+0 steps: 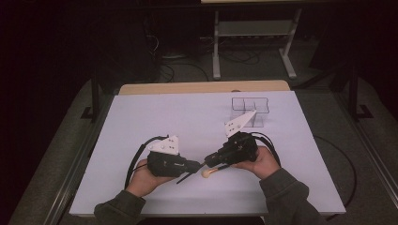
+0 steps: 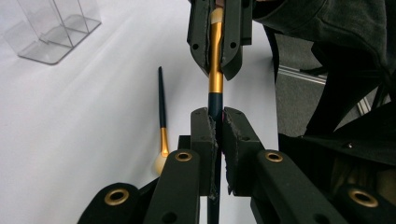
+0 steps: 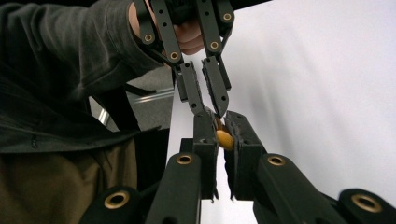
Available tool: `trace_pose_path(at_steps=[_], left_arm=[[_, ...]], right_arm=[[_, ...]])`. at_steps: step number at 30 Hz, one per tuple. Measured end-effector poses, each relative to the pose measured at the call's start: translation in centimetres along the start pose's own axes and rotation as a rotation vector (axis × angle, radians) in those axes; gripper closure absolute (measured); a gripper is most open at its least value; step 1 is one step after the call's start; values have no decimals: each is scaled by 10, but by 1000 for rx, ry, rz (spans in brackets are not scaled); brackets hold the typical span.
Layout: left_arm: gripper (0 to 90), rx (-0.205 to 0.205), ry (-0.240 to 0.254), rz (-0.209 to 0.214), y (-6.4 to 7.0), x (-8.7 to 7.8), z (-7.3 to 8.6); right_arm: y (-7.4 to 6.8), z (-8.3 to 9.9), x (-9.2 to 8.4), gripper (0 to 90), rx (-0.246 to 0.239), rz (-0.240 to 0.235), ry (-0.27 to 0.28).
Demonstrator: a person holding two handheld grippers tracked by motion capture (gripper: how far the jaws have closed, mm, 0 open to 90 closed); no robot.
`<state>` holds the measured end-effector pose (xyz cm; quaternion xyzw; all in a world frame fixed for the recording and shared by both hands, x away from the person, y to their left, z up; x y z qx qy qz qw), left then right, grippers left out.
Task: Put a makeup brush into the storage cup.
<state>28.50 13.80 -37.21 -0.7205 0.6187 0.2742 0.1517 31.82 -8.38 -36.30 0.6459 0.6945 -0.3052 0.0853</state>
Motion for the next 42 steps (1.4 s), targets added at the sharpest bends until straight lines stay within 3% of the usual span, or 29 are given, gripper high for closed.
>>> trace_pose_path(at_steps=[2,6,13,16,22,33,42], left_arm=[[743,1,-20,4,1,2,0],[713,0,-49,-6,2,4,-1],[720,4,-92,-6,3,8,-3],[748,7,-100,-5,4,9,-3],[814,13,-101,0,5,8,-4],[837,27,-102,-2,6,11,-3],[841,13,-63,-13,6,10,-3]], right_arm=[[-1,-1,-1,829,-12,8,-7],[-3,-1,-4,830,-18,34,-42],[-8,-9,-5,830,-79,55,-74],[-12,-12,-6,830,-81,61,-96],[-14,-15,-6,831,-103,63,-102],[-15,-18,-5,831,-111,63,-110],[-15,-21,-7,828,-113,73,-87]])
Point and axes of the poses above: each handheld gripper's, and its own axes: x roughly forward along the jaws, z roughly out of its underside, y roughly to its right, the point moved 2 cm from there along x, roughly forward along the jaws, and after that the axes turned 1 degree about -z, right-handed, at the moved point
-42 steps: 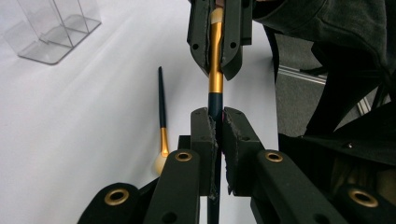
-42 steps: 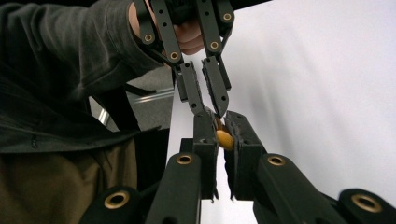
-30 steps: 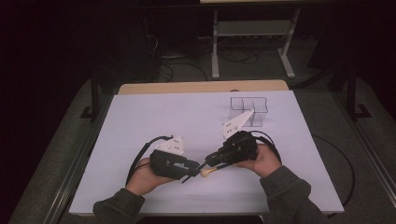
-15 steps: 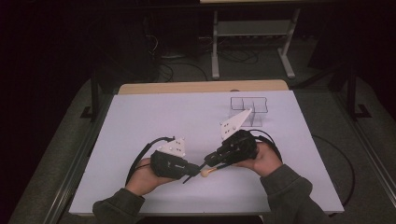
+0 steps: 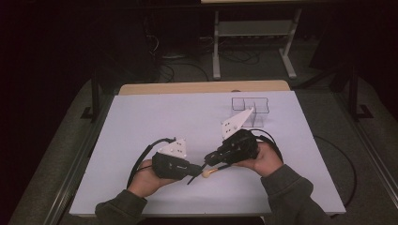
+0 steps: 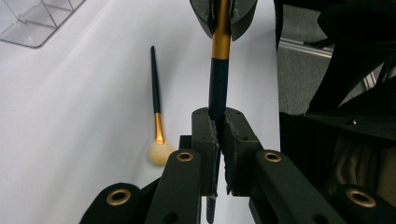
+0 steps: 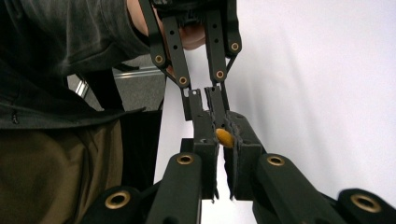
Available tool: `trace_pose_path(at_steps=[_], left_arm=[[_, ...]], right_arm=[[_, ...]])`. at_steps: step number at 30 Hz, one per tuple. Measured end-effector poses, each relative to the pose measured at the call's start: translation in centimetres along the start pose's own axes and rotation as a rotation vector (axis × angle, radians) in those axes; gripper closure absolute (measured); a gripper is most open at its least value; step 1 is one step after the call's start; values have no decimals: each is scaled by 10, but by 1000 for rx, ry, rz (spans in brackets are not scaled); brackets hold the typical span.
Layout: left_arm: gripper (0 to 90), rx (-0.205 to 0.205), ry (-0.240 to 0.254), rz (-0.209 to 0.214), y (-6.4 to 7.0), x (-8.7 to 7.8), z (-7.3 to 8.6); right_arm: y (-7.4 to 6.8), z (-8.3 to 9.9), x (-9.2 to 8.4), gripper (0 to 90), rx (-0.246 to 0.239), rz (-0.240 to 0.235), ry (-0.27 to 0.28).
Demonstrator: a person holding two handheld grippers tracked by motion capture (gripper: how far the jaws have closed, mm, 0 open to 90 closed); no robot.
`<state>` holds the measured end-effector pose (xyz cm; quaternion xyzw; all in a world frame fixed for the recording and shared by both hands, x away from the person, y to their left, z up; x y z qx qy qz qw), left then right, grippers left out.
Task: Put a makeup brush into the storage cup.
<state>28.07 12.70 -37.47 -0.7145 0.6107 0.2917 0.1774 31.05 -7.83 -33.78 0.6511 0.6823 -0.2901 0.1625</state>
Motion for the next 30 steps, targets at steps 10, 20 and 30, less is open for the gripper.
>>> trace_pose_path(at_steps=[10,20,30], left_arm=[[841,-24,36,0,-1,-1,6],[841,-48,55,-8,-4,-3,12],[841,-103,124,-40,-11,-10,14]], right_arm=[[4,-1,-1,668,38,28,50],[8,3,-2,539,74,30,97],[13,7,4,539,108,27,125]])
Point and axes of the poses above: each handheld gripper's, and its own axes: x roughly forward along the jaws, z roughly out of its underside, y roughly to its right, the point moved 2 cm from there along x, roughly forward along the jaws, and after that the axes turned 1 degree about -z, right-handed, at the moved point
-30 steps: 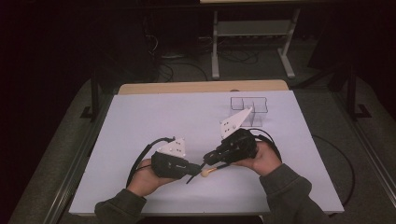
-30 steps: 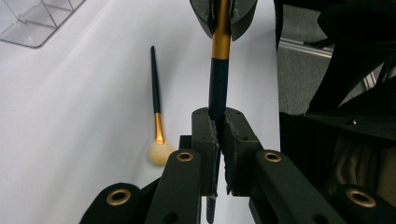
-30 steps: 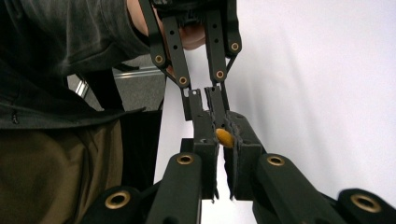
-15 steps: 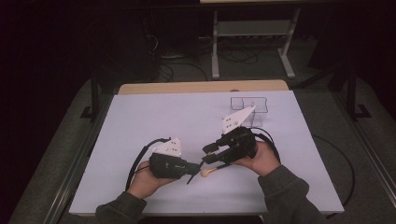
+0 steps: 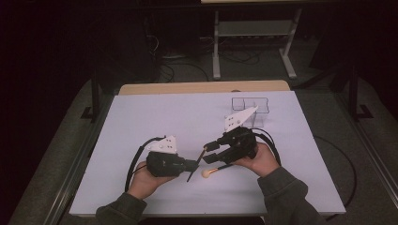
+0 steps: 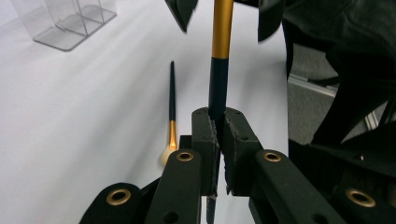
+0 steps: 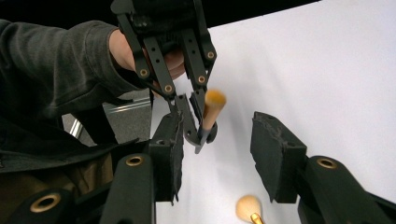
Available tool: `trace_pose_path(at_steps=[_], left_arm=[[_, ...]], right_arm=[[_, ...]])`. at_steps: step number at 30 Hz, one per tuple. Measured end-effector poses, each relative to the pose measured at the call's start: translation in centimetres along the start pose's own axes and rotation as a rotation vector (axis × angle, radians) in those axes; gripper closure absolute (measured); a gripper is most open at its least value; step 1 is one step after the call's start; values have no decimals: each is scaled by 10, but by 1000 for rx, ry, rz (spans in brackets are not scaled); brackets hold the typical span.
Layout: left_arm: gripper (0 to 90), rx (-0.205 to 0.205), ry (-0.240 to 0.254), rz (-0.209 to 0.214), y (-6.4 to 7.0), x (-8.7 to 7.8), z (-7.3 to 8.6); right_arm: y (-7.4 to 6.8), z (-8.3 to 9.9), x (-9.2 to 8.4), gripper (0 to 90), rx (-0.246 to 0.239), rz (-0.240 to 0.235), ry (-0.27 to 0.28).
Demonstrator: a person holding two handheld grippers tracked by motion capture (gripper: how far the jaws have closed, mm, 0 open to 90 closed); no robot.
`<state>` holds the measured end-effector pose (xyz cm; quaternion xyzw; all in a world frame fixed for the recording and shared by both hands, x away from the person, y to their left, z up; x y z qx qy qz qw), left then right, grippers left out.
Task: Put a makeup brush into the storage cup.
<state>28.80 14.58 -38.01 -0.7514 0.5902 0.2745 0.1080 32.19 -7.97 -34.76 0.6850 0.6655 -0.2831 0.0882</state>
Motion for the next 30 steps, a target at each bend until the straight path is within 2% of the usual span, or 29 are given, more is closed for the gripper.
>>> trace_pose_path(at_steps=[8,17,23,30], left_arm=[[841,-26,50,-19,-7,-6,-3],[841,-20,54,-32,-7,-2,-6],[840,-25,59,-37,-7,-1,-8],[840,-12,59,-30,-7,1,-9]], right_arm=[[5,-2,5,595,11,3,24],[8,-6,13,690,27,-4,49],[10,-7,12,793,33,-21,73],[10,-6,10,825,31,-24,79]])
Point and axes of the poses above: each handheld gripper's, and its own axes: x roughly forward along the jaws, z roughly out of its underside, y roughly to its right, the point moved 2 cm from there along x, roughly forward along the jaws, and after that the axes turned 1 degree about -z, right-handed, at the moved point
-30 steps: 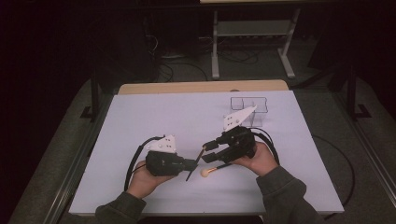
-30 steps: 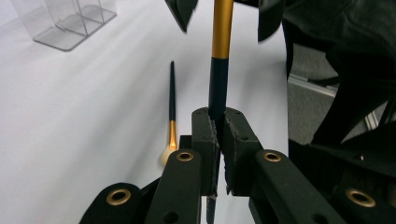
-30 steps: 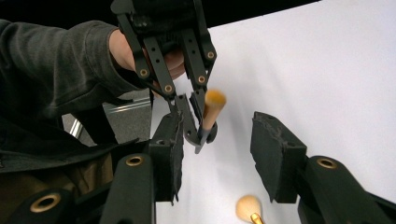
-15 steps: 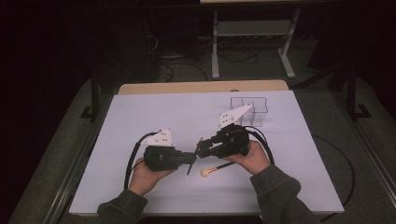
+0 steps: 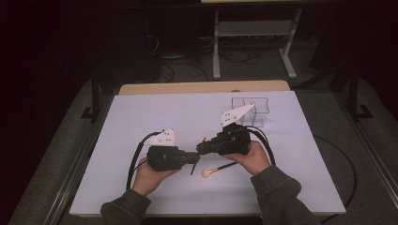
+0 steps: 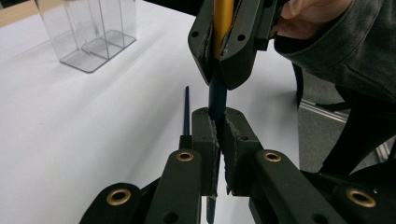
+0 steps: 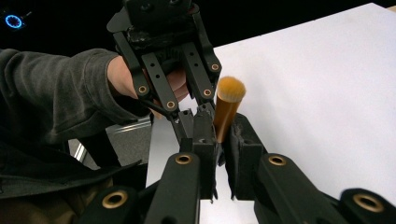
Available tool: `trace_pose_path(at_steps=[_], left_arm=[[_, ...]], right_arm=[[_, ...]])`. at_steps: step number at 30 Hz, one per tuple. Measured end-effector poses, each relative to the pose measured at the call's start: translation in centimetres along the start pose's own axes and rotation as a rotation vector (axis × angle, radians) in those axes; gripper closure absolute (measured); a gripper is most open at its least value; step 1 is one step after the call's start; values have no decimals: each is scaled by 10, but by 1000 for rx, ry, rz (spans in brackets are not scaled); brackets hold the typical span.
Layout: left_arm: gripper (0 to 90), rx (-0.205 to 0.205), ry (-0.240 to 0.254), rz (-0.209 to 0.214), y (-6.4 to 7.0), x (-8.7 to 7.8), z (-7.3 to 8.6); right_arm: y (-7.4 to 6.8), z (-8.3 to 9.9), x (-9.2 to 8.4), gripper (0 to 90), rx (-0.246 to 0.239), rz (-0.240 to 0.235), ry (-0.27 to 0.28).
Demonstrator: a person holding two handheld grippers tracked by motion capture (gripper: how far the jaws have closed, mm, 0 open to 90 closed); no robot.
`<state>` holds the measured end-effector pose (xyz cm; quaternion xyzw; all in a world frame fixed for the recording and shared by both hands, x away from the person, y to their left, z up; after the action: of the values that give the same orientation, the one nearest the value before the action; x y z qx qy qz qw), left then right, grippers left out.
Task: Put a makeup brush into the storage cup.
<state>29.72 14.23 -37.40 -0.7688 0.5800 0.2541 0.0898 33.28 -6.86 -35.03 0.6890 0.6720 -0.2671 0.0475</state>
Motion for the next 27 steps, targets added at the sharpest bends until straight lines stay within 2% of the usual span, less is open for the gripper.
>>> trace_pose_path(at_steps=[7,13,21,27], left_arm=[[832,6,-10,4,0,1,1],[793,-8,-24,6,1,1,1],[730,-12,-44,-42,-2,-10,8],[705,-29,-49,-86,-5,-18,18]], right_arm=[[-2,-1,1,829,-13,5,-18],[-3,-3,0,829,-26,14,-45],[1,-4,-11,829,-31,53,-100],[7,-4,-19,829,-15,80,-124]])
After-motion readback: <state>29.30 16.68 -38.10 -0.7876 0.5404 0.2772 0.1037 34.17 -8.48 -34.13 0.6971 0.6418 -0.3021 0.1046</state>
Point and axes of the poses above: each handheld gripper's, and its own axes: x roughly forward along the jaws, z roughly out of its underside, y roughly to its right, the point moved 2 cm from there along x, roughly forward along the jaws, and after that the axes turned 1 degree about -z, right-handed, at the moved point
